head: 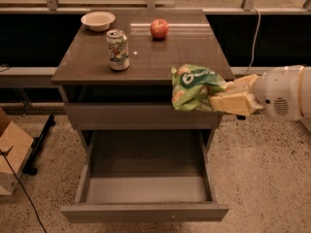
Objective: Place green rice chip bag into middle drawer
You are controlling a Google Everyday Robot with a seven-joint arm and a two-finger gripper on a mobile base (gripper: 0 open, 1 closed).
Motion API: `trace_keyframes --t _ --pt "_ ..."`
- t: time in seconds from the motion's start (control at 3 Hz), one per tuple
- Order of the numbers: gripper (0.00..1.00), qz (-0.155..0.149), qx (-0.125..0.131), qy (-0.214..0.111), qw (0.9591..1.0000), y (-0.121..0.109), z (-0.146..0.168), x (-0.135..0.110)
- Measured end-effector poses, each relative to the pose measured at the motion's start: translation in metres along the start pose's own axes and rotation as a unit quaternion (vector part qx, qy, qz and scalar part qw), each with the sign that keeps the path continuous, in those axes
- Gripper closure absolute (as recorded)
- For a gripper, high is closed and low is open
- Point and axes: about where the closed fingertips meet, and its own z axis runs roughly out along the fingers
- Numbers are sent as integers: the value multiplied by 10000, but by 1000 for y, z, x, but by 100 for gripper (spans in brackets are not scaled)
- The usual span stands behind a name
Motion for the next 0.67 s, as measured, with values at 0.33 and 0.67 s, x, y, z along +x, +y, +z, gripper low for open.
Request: trace_keyframes --t 0.33,0.67 --pt "100 83 -520 511 9973 26 -16 43" --pt "100 728 -781 1133 9878 44 7 107"
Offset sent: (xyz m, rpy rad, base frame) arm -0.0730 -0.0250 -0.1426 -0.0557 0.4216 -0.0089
